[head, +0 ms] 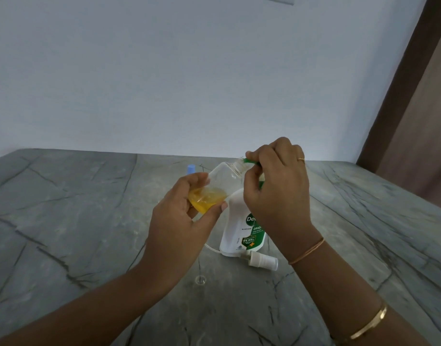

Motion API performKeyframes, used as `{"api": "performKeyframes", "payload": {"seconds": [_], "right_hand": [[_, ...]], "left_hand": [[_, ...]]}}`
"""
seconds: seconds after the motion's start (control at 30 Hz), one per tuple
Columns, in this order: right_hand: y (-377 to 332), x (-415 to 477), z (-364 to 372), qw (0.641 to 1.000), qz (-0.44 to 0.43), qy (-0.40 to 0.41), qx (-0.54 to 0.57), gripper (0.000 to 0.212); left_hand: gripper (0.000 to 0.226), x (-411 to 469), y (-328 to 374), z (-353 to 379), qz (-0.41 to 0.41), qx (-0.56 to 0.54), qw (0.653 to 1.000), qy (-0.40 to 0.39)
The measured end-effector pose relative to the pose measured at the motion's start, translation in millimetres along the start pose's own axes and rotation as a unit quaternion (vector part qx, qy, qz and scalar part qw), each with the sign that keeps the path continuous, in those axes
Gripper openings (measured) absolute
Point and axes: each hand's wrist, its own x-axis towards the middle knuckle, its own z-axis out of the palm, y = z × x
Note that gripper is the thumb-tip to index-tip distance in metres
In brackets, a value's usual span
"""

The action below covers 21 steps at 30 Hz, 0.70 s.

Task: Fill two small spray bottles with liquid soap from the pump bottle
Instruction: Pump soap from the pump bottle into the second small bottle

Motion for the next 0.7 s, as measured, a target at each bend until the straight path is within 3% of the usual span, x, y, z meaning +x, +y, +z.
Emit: {"api": "performKeyframes", "payload": {"seconds": [0.7], "right_hand": [[-2.5, 0.2, -1.6, 1.0, 0.008, -0.002, 0.005, 0.025]], "left_hand": [[0.049, -0.3, -2.8, -0.4, -0.004, 0.009, 1.0, -0.001]]}}
